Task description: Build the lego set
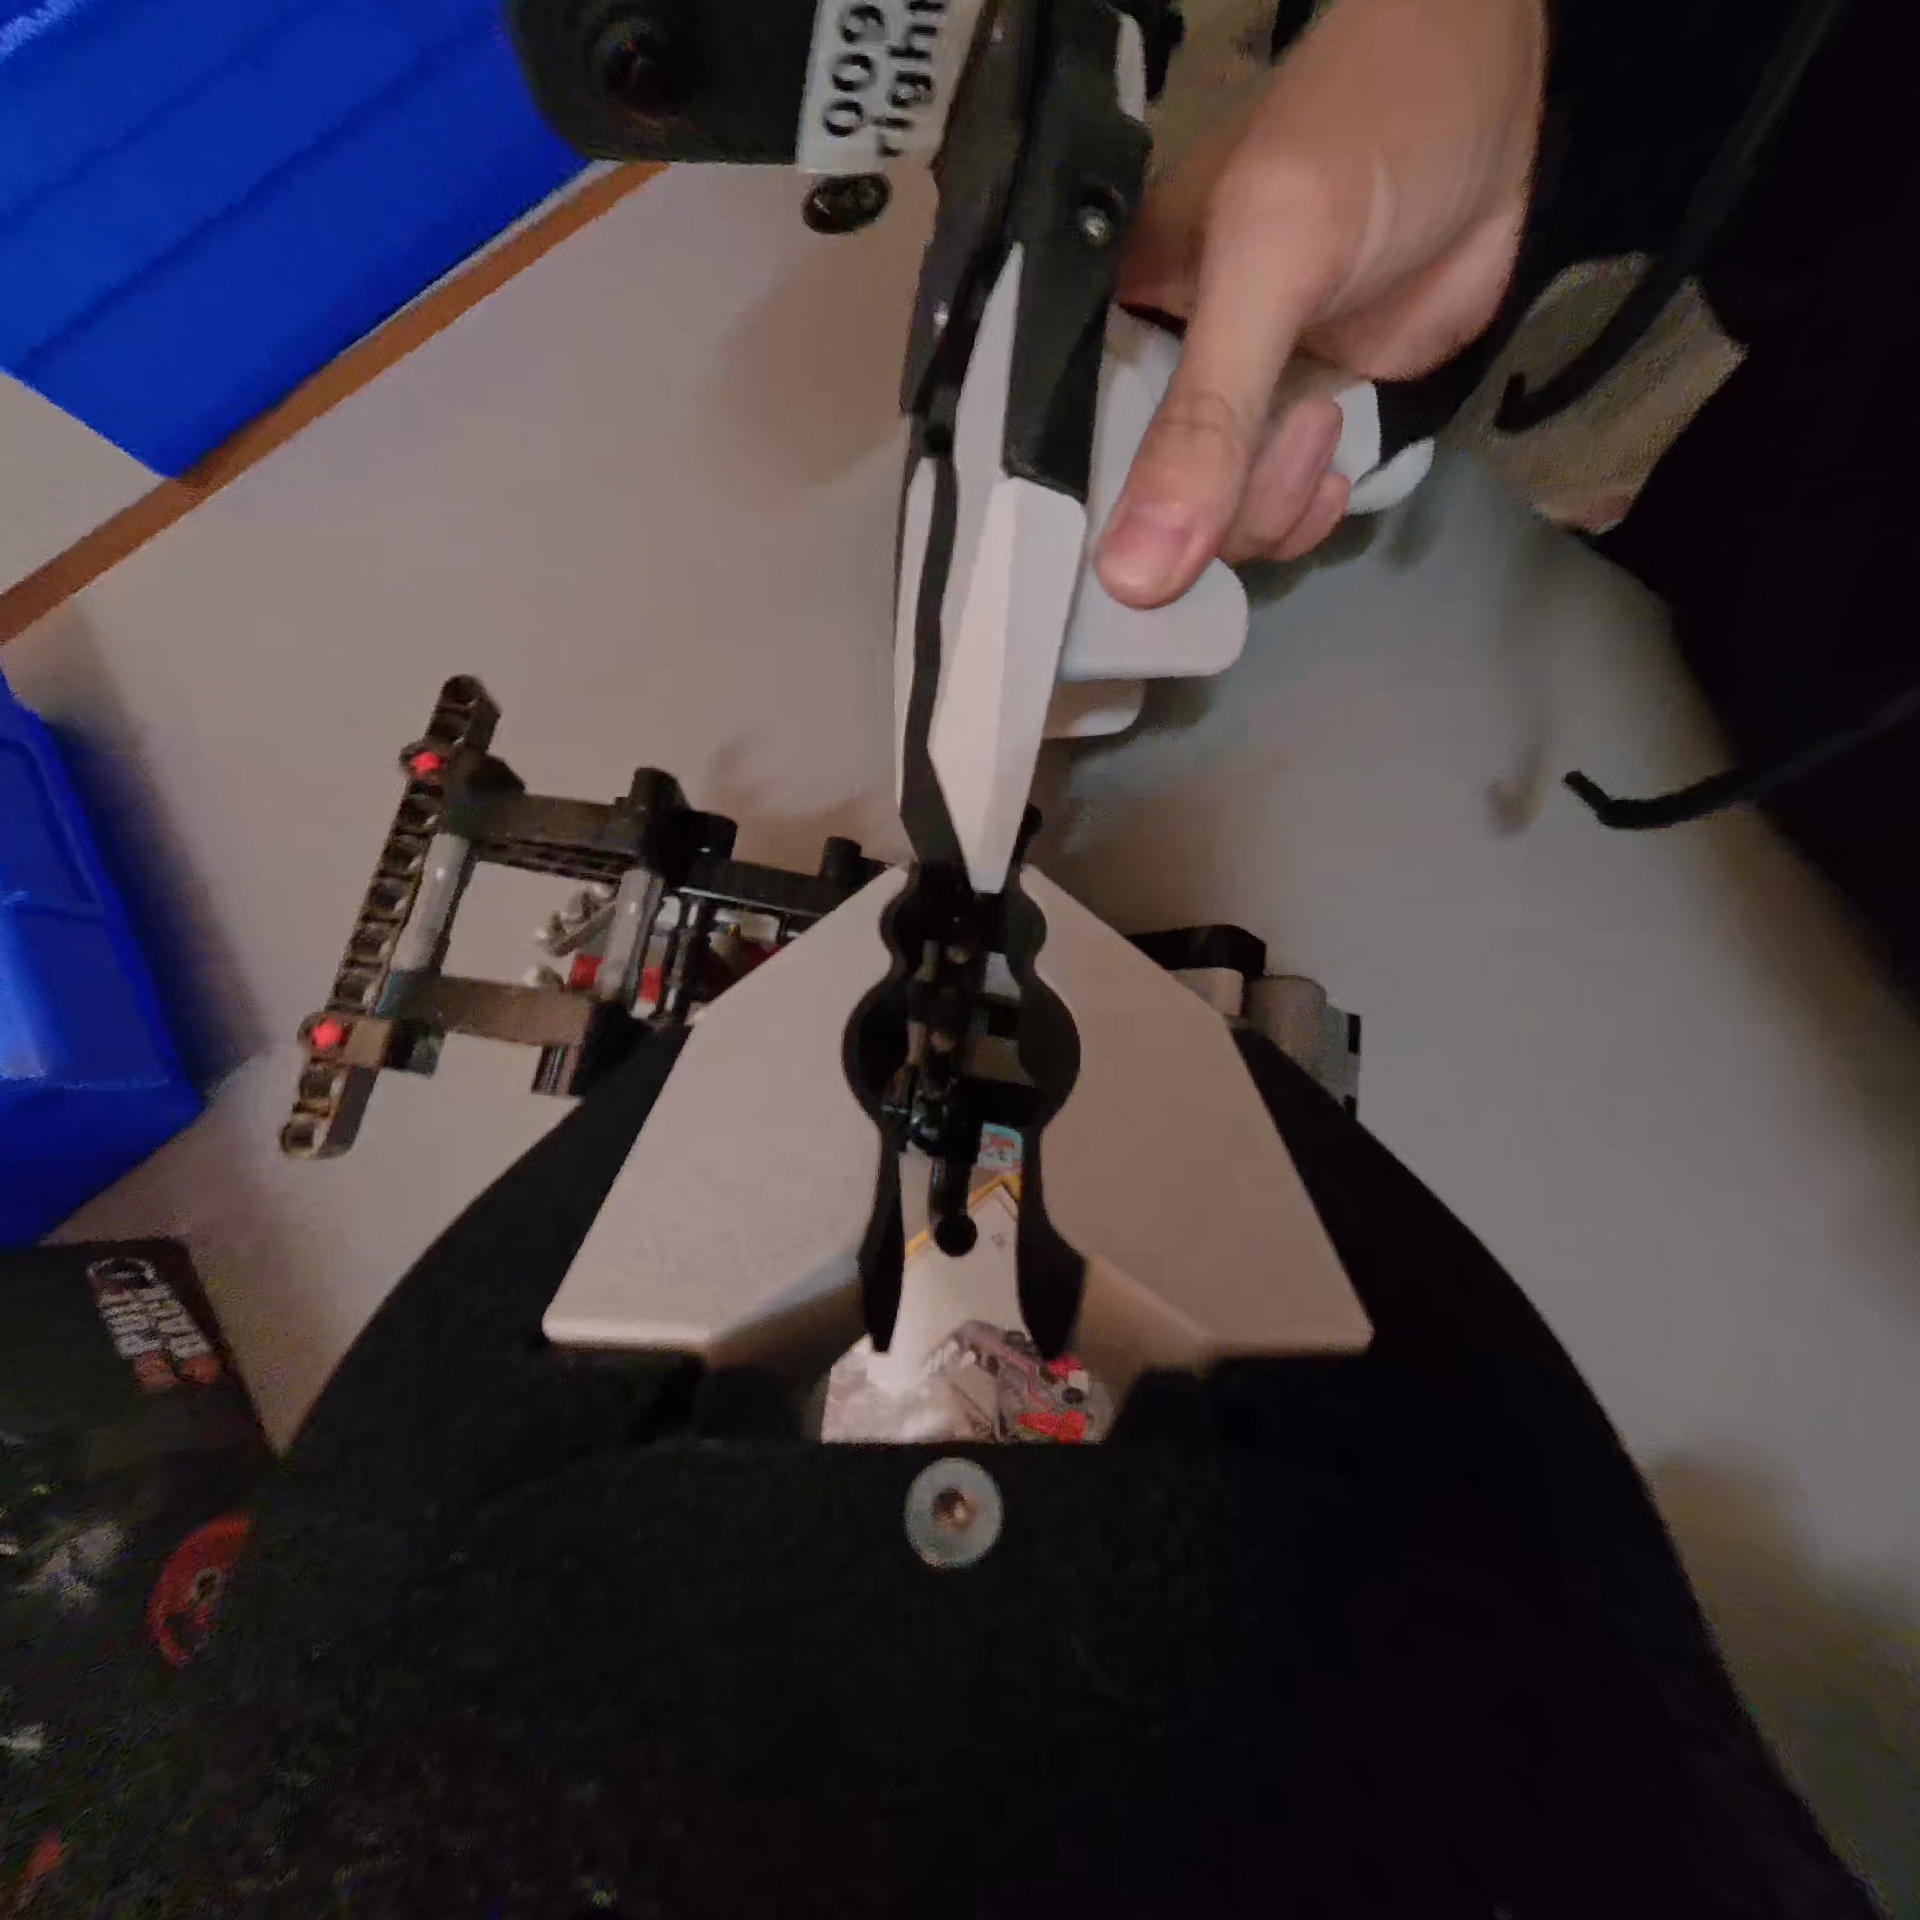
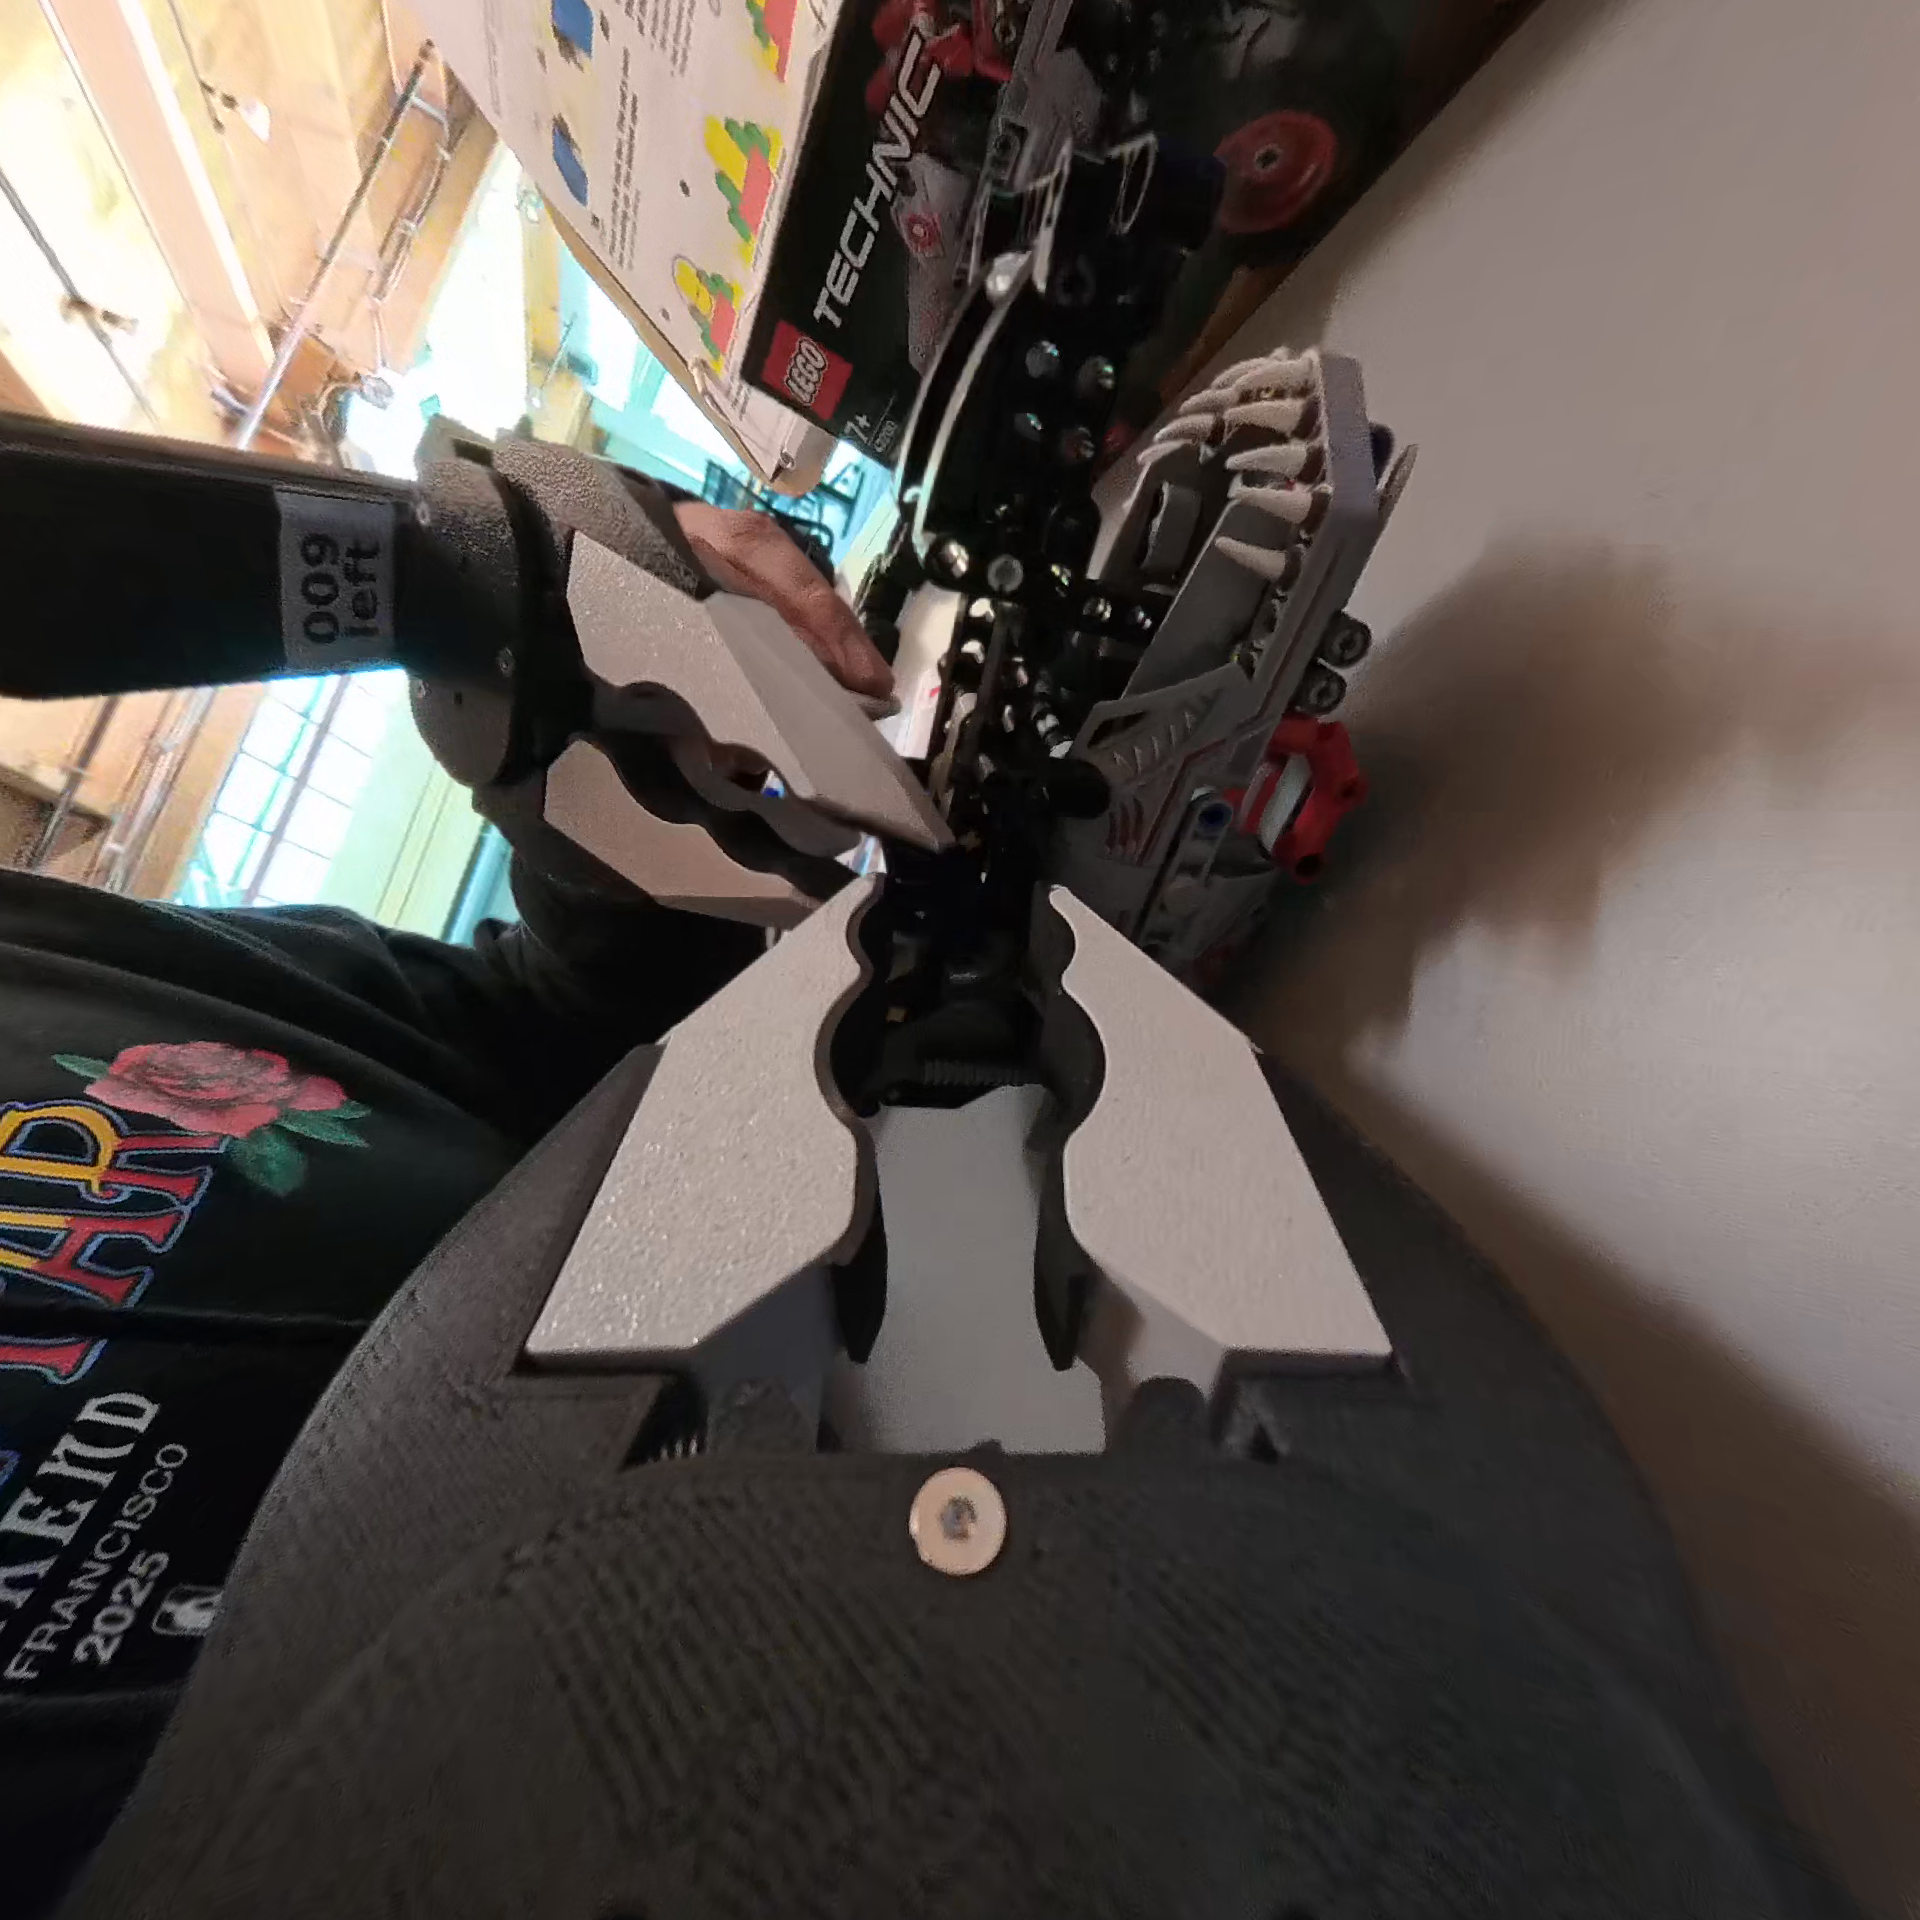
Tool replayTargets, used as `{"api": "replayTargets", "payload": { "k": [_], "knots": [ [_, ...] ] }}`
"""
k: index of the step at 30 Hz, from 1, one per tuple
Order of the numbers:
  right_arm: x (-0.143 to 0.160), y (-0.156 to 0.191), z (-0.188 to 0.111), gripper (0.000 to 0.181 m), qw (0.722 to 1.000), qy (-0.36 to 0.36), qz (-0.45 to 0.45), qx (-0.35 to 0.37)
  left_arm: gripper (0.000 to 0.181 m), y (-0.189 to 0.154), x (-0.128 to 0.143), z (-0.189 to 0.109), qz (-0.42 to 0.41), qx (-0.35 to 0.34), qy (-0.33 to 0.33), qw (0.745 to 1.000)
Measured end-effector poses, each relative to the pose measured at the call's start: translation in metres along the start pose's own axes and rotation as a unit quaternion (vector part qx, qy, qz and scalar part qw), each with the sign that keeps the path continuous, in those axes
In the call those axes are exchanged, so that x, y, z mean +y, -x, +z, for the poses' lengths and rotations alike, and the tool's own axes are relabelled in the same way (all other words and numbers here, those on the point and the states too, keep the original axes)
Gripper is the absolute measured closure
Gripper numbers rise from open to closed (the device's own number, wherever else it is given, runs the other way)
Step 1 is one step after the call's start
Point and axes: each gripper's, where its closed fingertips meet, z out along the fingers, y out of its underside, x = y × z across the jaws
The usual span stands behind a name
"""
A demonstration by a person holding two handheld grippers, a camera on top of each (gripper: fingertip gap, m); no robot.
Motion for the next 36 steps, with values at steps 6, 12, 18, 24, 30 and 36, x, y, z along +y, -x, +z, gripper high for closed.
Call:
{"api": "replayTargets", "payload": {
  "k": [6,12,18,24,30,36],
  "knots": [
    [-0.001,-0.001,-0.001,0.155,1.0,-0.015,-0.001,-0.008,0.17,0.002,0.004,-0.002,0.014,-0.015,0.001,1.0],
    [-0.004,-0.003,-0.003,0.156,1.0,-0.027,-0.008,-0.01,0.176,0.008,0.005,-0.002,0.018,-0.022,0.004,1.0],
    [-0.01,-0.006,-0.003,0.156,0.997,-0.051,0.04,-0.042,0.172,0.011,0.006,-0.003,-0.015,-0.03,0.0,0.999],
    [-0.009,-0.006,-0.005,0.156,0.996,-0.036,0.056,-0.051,0.165,0.02,0.008,-0.027,-0.083,-0.064,-0.042,0.994],
    [-0.006,-0.001,-0.002,0.142,0.997,-0.024,0.061,-0.048,0.177,0.012,0.013,-0.026,-0.087,-0.076,-0.05,0.992],
    [-0.016,-0.004,0.0,0.149,0.997,-0.041,0.057,-0.033,0.174,0.014,0.013,-0.025,-0.094,-0.08,-0.077,0.989]
  ]
}}
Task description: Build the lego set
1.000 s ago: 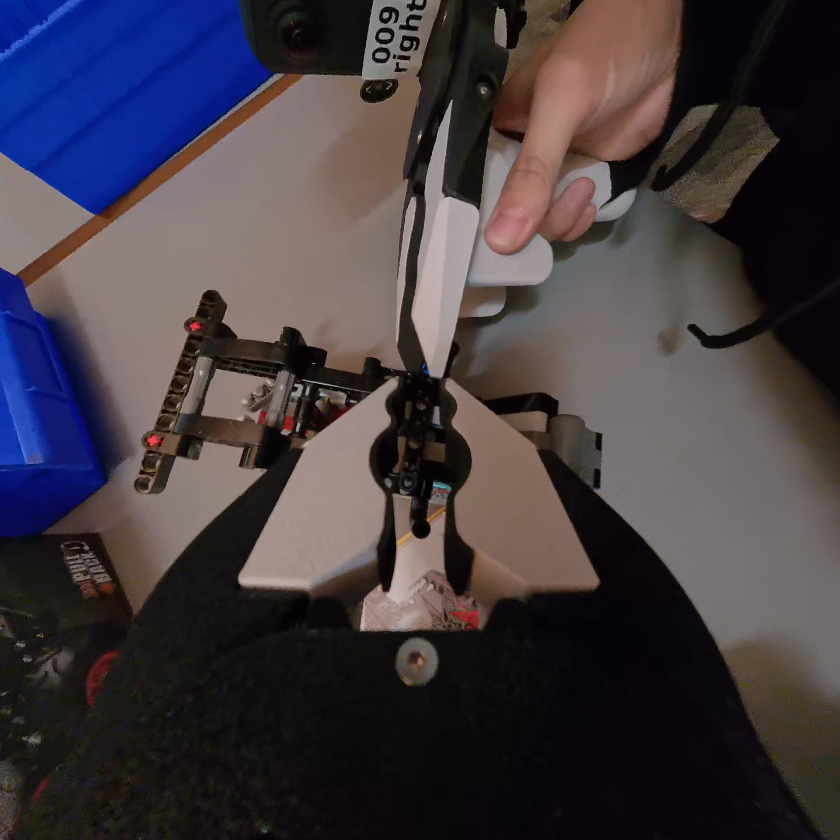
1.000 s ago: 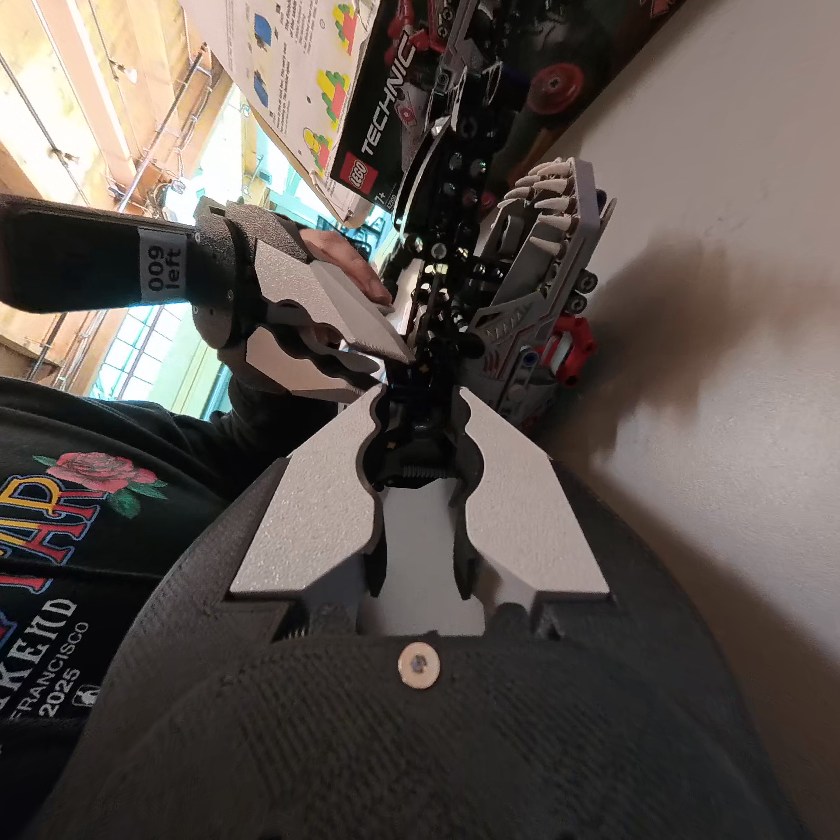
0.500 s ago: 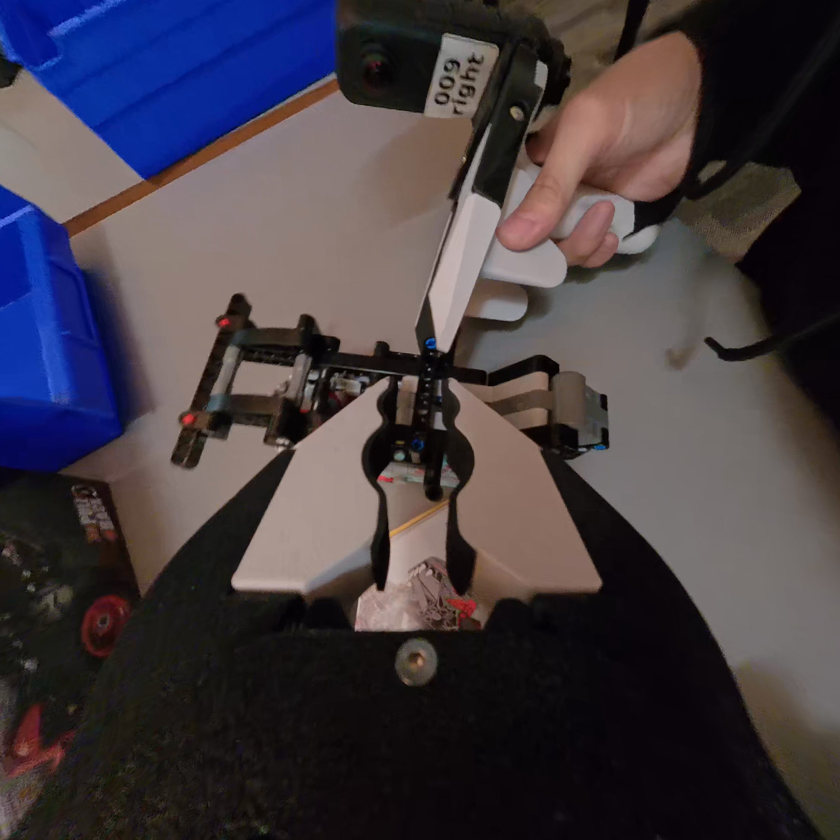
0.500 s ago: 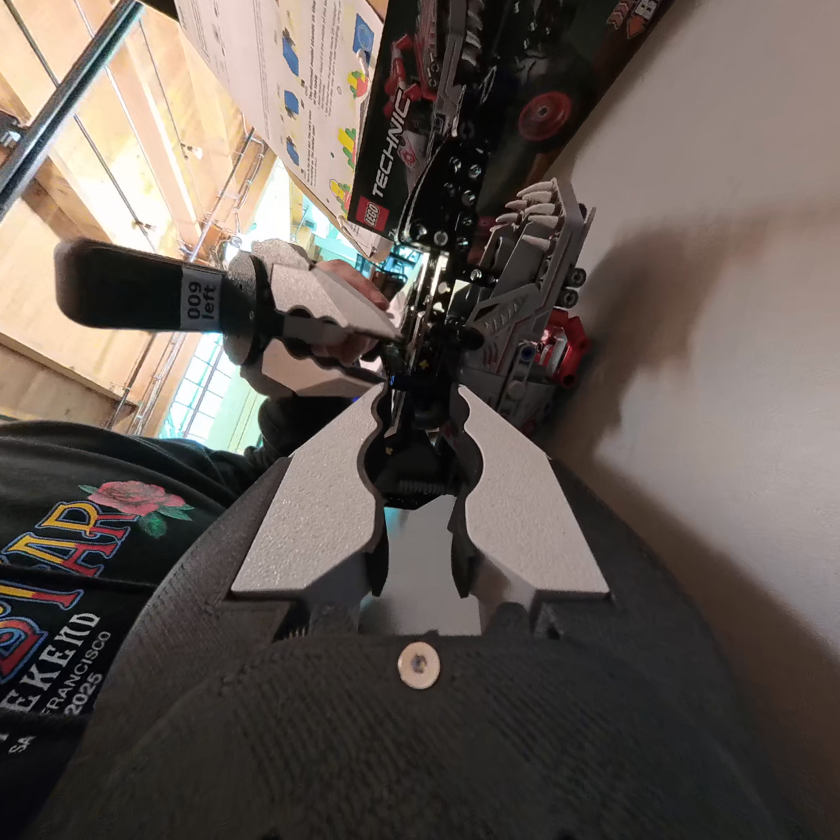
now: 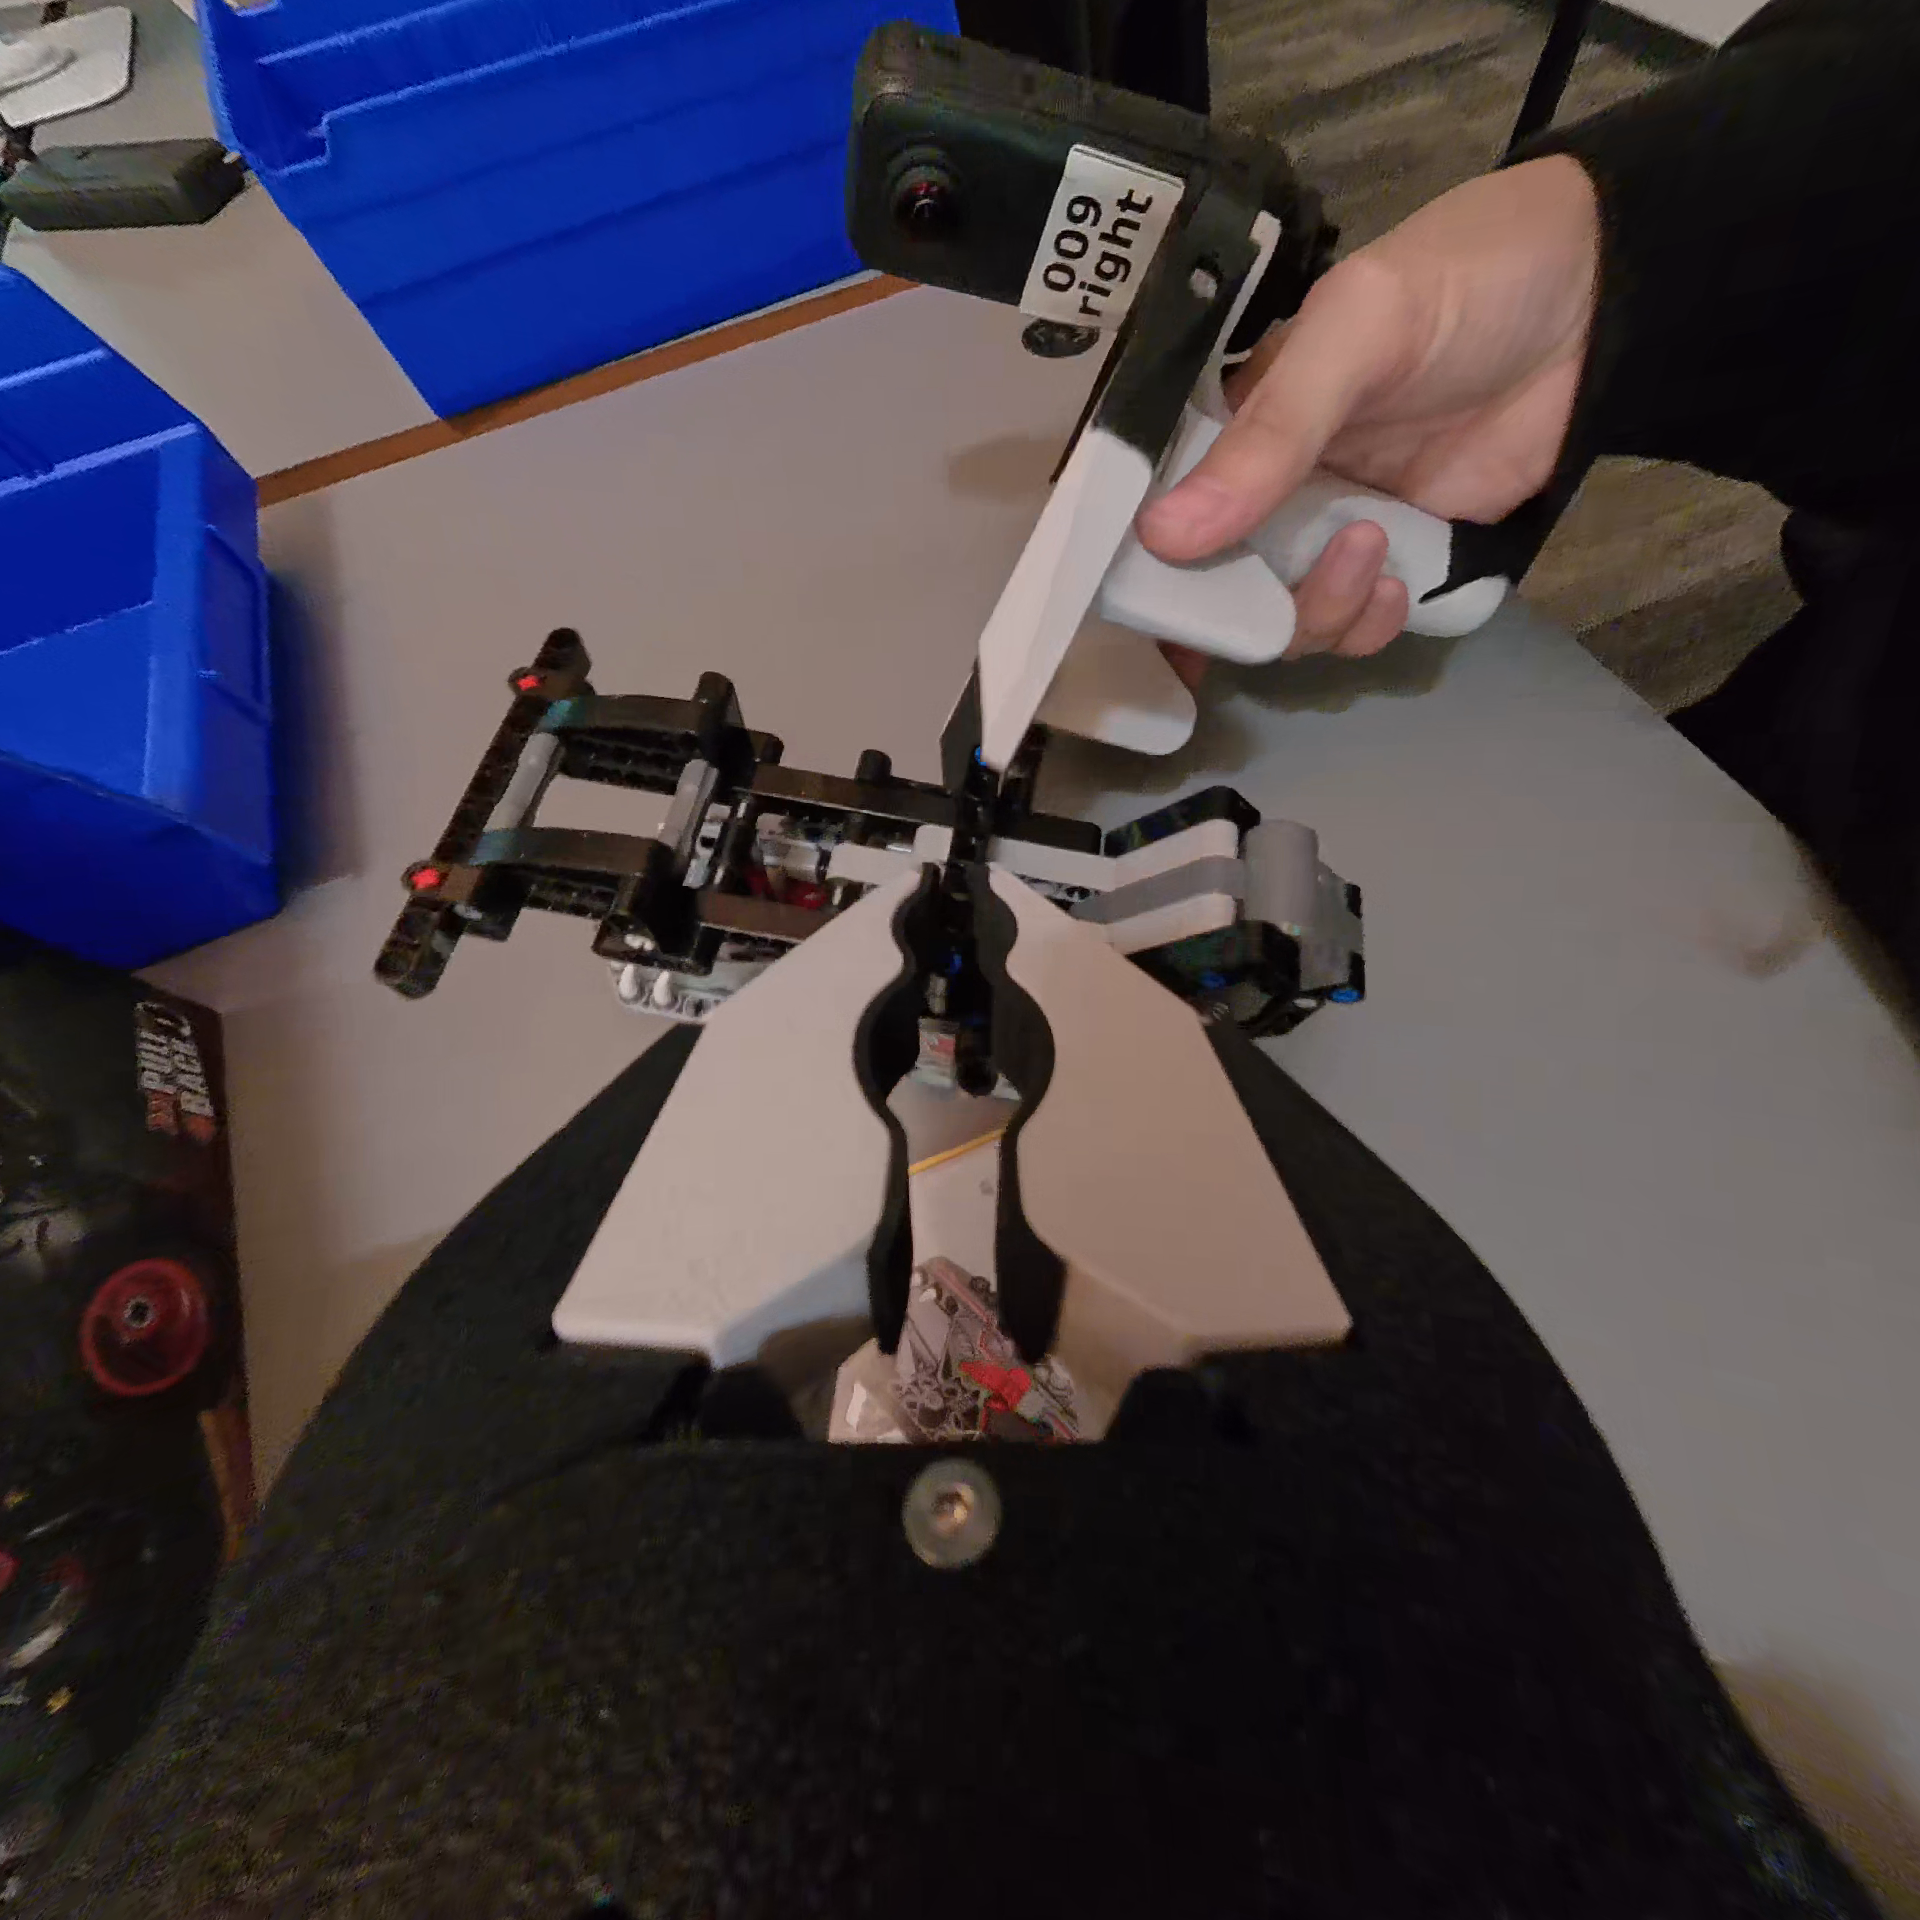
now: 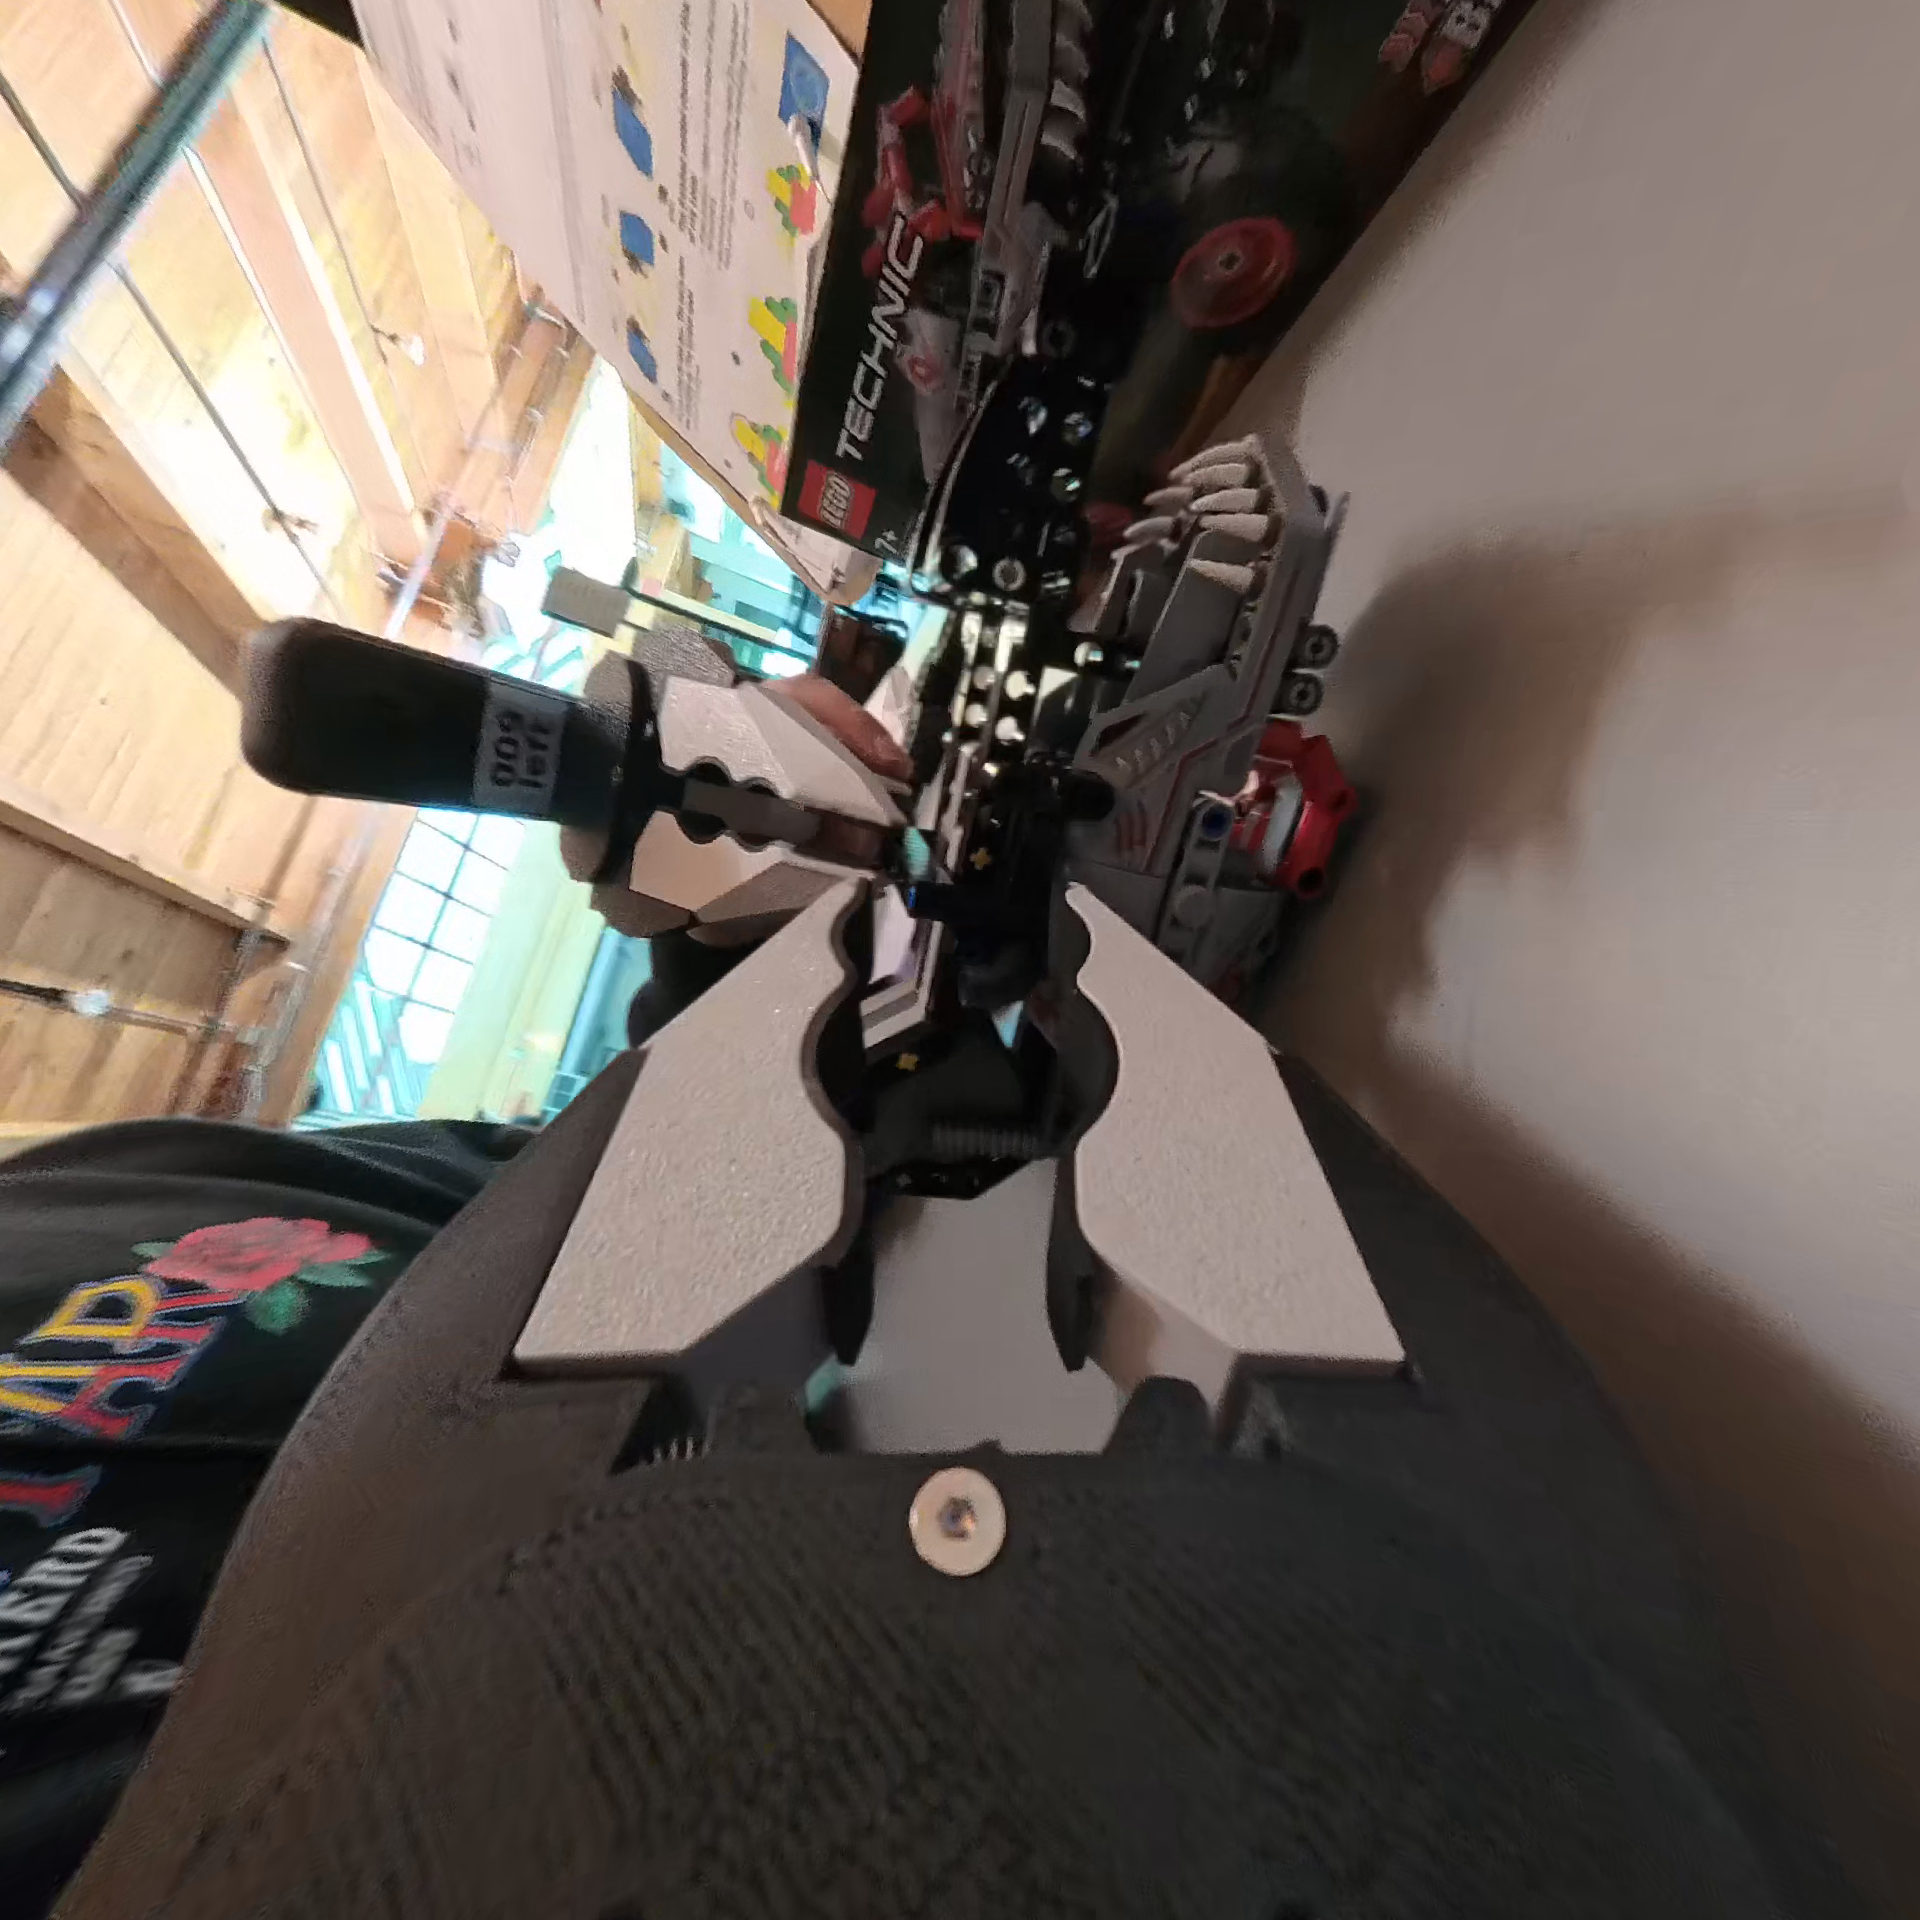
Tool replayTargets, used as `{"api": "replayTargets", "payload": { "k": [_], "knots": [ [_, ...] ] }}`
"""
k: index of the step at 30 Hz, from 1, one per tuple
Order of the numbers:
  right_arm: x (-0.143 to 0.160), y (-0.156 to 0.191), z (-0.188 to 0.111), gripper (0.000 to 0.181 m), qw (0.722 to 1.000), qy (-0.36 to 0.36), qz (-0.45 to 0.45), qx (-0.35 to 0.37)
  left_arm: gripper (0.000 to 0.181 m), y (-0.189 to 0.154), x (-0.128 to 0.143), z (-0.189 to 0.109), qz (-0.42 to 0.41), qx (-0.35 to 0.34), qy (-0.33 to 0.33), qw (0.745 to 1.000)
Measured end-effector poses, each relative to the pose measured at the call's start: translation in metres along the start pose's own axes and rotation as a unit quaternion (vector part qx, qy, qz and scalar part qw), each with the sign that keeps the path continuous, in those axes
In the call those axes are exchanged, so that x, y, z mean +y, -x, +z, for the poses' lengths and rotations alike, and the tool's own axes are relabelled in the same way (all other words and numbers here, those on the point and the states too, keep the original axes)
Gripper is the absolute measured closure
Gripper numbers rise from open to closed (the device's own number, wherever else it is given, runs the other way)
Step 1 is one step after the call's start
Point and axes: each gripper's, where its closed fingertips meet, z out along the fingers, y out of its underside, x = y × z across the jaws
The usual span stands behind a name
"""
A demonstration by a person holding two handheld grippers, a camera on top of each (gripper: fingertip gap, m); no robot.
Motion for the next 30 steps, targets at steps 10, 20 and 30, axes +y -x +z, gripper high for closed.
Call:
{"api": "replayTargets", "payload": {
  "k": [10,20,30],
  "knots": [
    [-0.002,-0.003,0.005,0.156,1.0,-0.011,-0.023,0.016,0.166,0.025,0.01,-0.106,-0.08,-0.184,-0.028,0.979],
    [-0.016,0.006,-0.019,0.136,0.991,-0.019,-0.102,0.087,0.151,-0.066,0.14,-0.152,-0.148,-0.267,0.155,0.94],
    [0.08,0.068,0.077,0.179,0.773,0.129,-0.591,0.191,0.144,-0.068,0.178,-0.156,-0.268,-0.344,0.135,0.889]
  ]
}}
